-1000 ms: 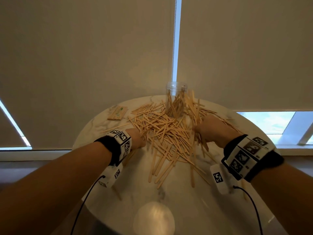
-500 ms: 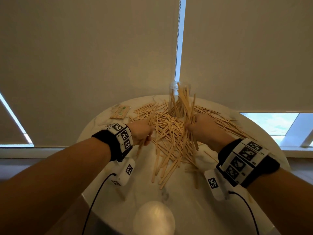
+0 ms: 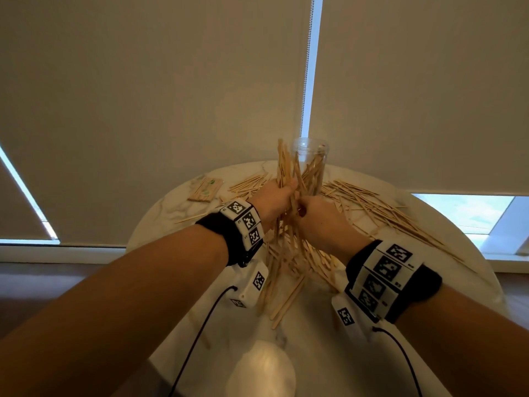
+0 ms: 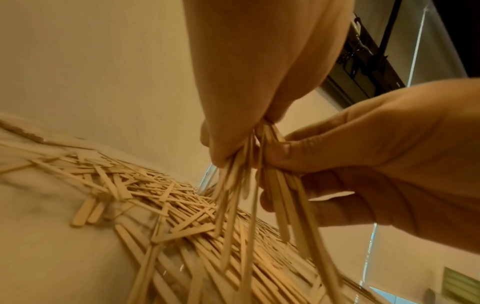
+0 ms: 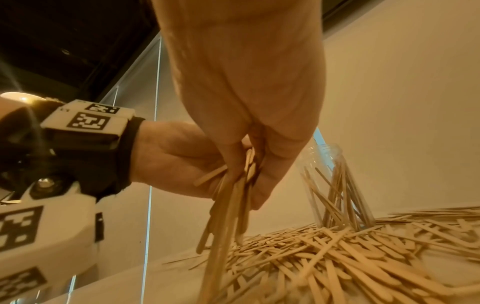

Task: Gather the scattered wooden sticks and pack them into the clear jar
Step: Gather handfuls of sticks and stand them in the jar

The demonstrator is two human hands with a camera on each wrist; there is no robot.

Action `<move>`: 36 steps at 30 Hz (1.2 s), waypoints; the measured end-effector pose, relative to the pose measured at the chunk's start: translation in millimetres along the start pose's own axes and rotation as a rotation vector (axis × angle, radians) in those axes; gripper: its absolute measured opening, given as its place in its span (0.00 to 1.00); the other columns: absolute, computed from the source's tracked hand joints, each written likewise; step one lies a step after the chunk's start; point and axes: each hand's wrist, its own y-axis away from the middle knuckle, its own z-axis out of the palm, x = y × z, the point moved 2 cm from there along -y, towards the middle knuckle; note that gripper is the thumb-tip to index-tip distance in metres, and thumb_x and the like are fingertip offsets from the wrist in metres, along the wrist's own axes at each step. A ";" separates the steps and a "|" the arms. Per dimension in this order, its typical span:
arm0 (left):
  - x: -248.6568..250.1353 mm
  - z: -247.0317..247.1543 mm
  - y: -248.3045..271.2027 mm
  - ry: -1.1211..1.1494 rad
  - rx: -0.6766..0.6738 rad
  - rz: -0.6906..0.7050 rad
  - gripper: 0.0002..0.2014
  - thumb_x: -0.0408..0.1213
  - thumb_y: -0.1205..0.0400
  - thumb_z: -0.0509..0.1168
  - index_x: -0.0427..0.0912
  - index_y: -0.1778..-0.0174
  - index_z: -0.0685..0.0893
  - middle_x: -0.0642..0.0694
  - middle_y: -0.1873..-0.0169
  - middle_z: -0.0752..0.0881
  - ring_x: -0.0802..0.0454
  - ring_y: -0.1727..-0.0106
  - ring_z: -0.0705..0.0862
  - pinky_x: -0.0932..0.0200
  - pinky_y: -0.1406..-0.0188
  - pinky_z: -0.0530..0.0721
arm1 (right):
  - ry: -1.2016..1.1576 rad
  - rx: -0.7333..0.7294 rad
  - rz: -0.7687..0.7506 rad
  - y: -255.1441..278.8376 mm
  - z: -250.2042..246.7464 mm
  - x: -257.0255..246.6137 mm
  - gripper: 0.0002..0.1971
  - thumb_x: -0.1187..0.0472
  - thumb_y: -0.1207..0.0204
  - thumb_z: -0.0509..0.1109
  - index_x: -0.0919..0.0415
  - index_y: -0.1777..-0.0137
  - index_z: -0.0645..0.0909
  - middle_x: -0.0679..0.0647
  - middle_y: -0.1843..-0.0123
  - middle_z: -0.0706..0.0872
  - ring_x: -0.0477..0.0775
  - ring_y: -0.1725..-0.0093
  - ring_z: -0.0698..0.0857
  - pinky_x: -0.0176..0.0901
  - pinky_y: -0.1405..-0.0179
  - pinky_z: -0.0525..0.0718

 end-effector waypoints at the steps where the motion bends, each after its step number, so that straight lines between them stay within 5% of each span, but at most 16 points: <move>1: 0.4 -1.7 -1.5 0.036 0.025 -0.001 0.17 0.48 0.11 0.59 0.37 0.45 0.84 0.44 0.62 0.88 0.47 0.64 0.86 0.50 0.58 0.86 | -0.004 -0.009 0.009 -2.2 1.8 2.4 0.13 0.57 0.15 0.66 0.51 0.63 0.79 0.48 0.67 0.84 0.50 0.65 0.84 0.35 0.73 0.76; 4: 1.0 -7.6 -2.8 0.171 0.089 0.013 0.14 0.44 0.09 0.57 0.35 0.48 0.80 0.42 0.63 0.87 0.44 0.64 0.87 0.42 0.57 0.89 | -0.010 -0.030 0.020 -7.4 7.8 7.5 0.09 0.55 0.17 0.69 0.52 0.59 0.82 0.50 0.64 0.86 0.52 0.63 0.86 0.39 0.68 0.79; 9: 3.4 -13.4 -3.2 0.453 0.146 0.068 0.09 0.35 0.09 0.56 0.40 0.55 0.74 0.45 0.69 0.78 0.51 0.72 0.79 0.52 0.70 0.83 | 0.013 -0.099 0.012 -13.2 13.3 7.1 0.13 0.52 0.15 0.65 0.56 0.60 0.82 0.52 0.64 0.84 0.49 0.66 0.81 0.48 0.64 0.81; 14: 2.3 -28.7 -6.9 0.508 0.198 0.140 0.09 0.41 0.09 0.58 0.42 0.54 0.73 0.49 0.71 0.73 0.57 0.76 0.72 0.58 0.74 0.79 | -0.123 -0.251 0.039 -11.4 23.7 11.3 0.06 0.54 0.17 0.69 0.55 0.47 0.85 0.52 0.56 0.92 0.52 0.58 0.92 0.54 0.51 0.92; 22: 14.0 -66.5 -5.6 0.517 0.395 0.159 0.15 0.52 0.14 0.65 0.42 0.52 0.75 0.51 0.75 0.71 0.56 0.80 0.69 0.57 0.75 0.78 | 0.021 -0.152 0.072 -12.0 17.6 27.5 0.07 0.61 0.22 0.75 0.57 0.46 0.86 0.51 0.56 0.91 0.51 0.58 0.90 0.52 0.50 0.91; 26: 3.7 -62.8 4.3 0.401 0.298 0.103 0.17 0.52 0.13 0.62 0.40 0.53 0.76 0.48 0.76 0.79 0.52 0.77 0.78 0.53 0.70 0.82 | -0.202 0.055 0.112 -19.1 -1.3 24.2 0.05 0.62 0.21 0.74 0.55 0.46 0.84 0.51 0.52 0.89 0.50 0.54 0.89 0.49 0.50 0.91; 28: -0.8 -47.2 15.8 0.336 0.188 0.051 0.18 0.52 0.12 0.59 0.39 0.46 0.78 0.43 0.64 0.91 0.43 0.64 0.90 0.48 0.60 0.89 | -0.335 0.126 0.089 -21.6 -11.2 14.1 0.03 0.63 0.21 0.74 0.57 0.50 0.84 0.52 0.54 0.90 0.52 0.55 0.90 0.50 0.50 0.91; 30: -3.2 -29.3 27.0 0.302 0.027 0.047 0.20 0.53 0.11 0.57 0.39 0.36 0.78 0.40 0.53 0.93 0.38 0.53 0.93 0.43 0.53 0.92 | -0.391 0.170 0.049 -22.3 -18.3 2.8 0.02 0.61 0.22 0.75 0.57 0.52 0.85 0.52 0.57 0.90 0.53 0.56 0.89 0.50 0.52 0.89; 32: -4.3 -14.0 36.4 0.238 -0.067 0.080 0.22 0.55 0.12 0.56 0.41 0.39 0.83 0.41 0.60 0.92 0.39 0.60 0.92 0.42 0.54 0.92 | -0.426 0.174 0.026 -25.1 -21.1 -3.4 0.03 0.59 0.22 0.75 0.58 0.52 0.85 0.52 0.58 0.90 0.52 0.56 0.90 0.52 0.51 0.89; 36: -4.2 -0.6 42.1 0.313 -0.061 0.147 0.14 0.55 0.12 0.58 0.48 0.48 0.80 0.52 0.77 0.70 0.56 0.78 0.69 0.59 0.78 0.75 | -0.337 0.108 0.045 -30.9 -31.0 -6.9 0.15 0.54 0.23 0.76 0.57 0.40 0.81 0.52 0.46 0.89 0.52 0.48 0.88 0.54 0.44 0.88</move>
